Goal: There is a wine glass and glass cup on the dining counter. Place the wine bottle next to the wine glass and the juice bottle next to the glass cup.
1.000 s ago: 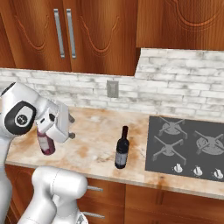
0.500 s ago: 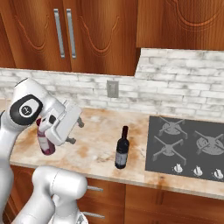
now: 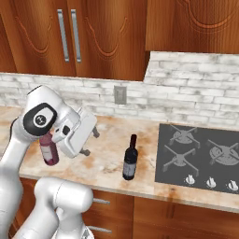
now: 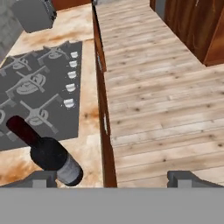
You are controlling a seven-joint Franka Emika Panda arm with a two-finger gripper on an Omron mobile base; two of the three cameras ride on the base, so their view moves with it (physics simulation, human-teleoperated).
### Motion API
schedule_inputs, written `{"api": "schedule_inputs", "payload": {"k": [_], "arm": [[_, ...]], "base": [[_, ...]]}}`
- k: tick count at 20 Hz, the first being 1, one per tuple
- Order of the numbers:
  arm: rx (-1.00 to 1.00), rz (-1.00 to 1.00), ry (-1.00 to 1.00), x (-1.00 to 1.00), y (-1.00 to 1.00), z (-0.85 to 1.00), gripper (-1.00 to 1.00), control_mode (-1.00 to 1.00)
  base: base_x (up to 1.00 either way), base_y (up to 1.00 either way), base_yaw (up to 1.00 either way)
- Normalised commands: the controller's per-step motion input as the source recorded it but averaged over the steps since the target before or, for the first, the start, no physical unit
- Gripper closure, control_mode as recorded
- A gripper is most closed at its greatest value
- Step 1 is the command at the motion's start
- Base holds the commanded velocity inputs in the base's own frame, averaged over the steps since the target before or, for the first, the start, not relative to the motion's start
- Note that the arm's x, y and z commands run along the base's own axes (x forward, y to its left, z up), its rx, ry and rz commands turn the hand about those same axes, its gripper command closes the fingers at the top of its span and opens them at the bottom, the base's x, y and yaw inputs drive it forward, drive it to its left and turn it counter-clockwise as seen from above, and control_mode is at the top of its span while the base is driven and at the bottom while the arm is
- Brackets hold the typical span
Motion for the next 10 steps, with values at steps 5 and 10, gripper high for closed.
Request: {"api": "schedule_inputs", "payload": {"k": [5, 10], "arm": [[-0.05, 0.07, -0.13, 0.0, -0.13, -0.2, -1.0, -1.0], [-0.08, 0.0, 0.0, 0.17, -0.01, -0.12, -1.0, -1.0]], "base": [[0.0, 0.0, 0.0], [0.0, 0.0, 0.0]]}}
